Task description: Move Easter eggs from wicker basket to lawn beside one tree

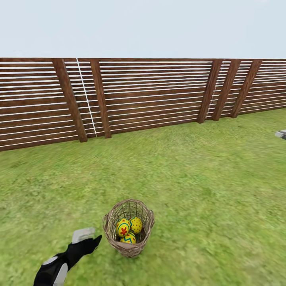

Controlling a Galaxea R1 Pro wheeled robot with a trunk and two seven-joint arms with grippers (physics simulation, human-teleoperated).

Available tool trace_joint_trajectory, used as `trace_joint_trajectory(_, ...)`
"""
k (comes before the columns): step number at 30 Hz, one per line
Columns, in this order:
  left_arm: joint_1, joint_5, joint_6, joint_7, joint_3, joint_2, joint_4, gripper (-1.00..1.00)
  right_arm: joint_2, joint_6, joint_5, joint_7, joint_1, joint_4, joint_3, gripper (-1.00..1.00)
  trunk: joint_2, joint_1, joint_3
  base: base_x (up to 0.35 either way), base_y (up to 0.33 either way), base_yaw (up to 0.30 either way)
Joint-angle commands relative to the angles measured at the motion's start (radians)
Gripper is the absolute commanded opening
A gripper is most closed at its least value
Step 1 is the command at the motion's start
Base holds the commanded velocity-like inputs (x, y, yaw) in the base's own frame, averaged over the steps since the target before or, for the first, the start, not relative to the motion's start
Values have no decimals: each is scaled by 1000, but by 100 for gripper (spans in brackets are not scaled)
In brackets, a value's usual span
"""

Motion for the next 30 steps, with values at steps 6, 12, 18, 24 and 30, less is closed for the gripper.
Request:
trace_joint_trajectory(6, -21, 16, 186, -182, 55, 1, -177, 100, 2, -4, -10, -3, -1, 0, 9, 100, -1, 0, -1, 0, 0, 0)
trace_joint_trajectory(12, -56, 73, 265, -266, 115, -15, -190, 100, 2, -4, -10, -3, -1, 0, 10, 100, -1, 0, -1, 0, 0, 0)
trace_joint_trajectory(18, -102, 89, 373, -150, 121, -114, -190, 100, 2, -4, -10, -3, -1, 0, 10, 100, -1, 0, -1, 0, 0, 0)
trace_joint_trajectory(24, -156, 112, 405, 259, 118, -219, -190, 100, 2, -4, -10, -3, -1, 0, 10, 100, -1, 0, -1, 0, 0, 0)
trace_joint_trajectory(30, -202, 351, 402, 670, 78, -219, -184, 100, 2, -4, -10, -3, -1, -1, 10, 100, -1, 0, -1, 0, 0, 0)
